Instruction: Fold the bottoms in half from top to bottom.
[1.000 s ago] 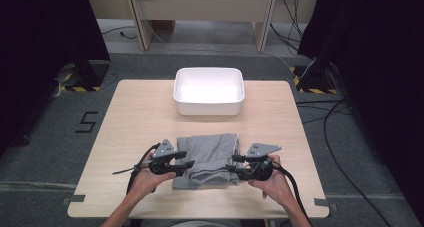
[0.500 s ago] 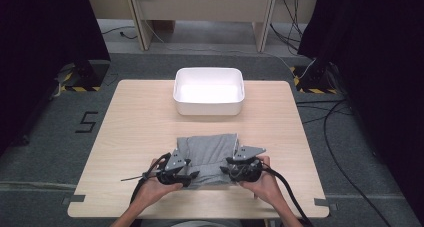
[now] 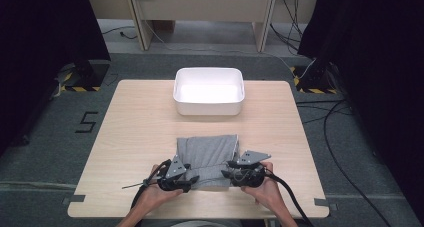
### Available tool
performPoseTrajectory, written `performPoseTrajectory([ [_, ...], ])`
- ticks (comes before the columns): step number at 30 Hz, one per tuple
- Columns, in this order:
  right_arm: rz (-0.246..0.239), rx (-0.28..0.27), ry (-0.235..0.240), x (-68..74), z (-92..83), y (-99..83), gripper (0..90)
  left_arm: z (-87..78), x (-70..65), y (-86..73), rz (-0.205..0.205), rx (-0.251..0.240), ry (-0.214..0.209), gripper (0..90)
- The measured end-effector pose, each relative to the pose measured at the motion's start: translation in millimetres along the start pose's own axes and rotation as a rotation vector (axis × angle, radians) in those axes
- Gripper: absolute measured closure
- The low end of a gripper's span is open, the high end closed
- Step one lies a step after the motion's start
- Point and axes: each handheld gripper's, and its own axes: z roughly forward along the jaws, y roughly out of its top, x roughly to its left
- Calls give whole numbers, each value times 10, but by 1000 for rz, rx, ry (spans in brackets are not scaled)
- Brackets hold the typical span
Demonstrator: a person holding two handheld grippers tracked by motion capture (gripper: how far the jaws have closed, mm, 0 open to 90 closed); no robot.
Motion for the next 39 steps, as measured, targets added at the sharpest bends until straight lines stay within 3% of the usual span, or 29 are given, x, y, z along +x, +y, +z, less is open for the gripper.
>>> performPoseTrajectory([
  [4,-6,-24,-25,-35,-7,132,551,-3,10,-10,-8,0,-5,445],
  [6,-19,1,-47,-36,79,132,558,-2,12,-18,-17,-7,-7,445],
  [8,-48,60,-74,-27,195,69,562,-6,21,-32,-29,-9,-13,445],
  [9,-49,79,-72,-16,245,21,575,-8,27,-39,-37,-10,-17,445],
  [12,-18,72,-46,-9,295,-69,585,-24,33,-50,-52,-7,-31,443],
  [17,-9,89,-27,-54,246,4,509,-62,84,17,-63,4,-45,408],
  [19,15,59,-35,-111,196,69,478,-68,159,74,-96,-8,-52,376],
  [24,41,-6,-98,-346,118,266,457,-39,448,262,-142,-64,37,384],
  [29,55,11,-127,-551,245,350,451,127,784,335,-199,-50,114,411],
  [31,69,14,-139,-623,290,355,451,183,879,325,-199,-26,146,426],
  [36,111,23,-177,-813,353,361,447,249,1068,277,-255,-11,164,479],
  [39,128,33,-188,-903,408,365,457,287,1137,266,-290,-22,156,557],
])
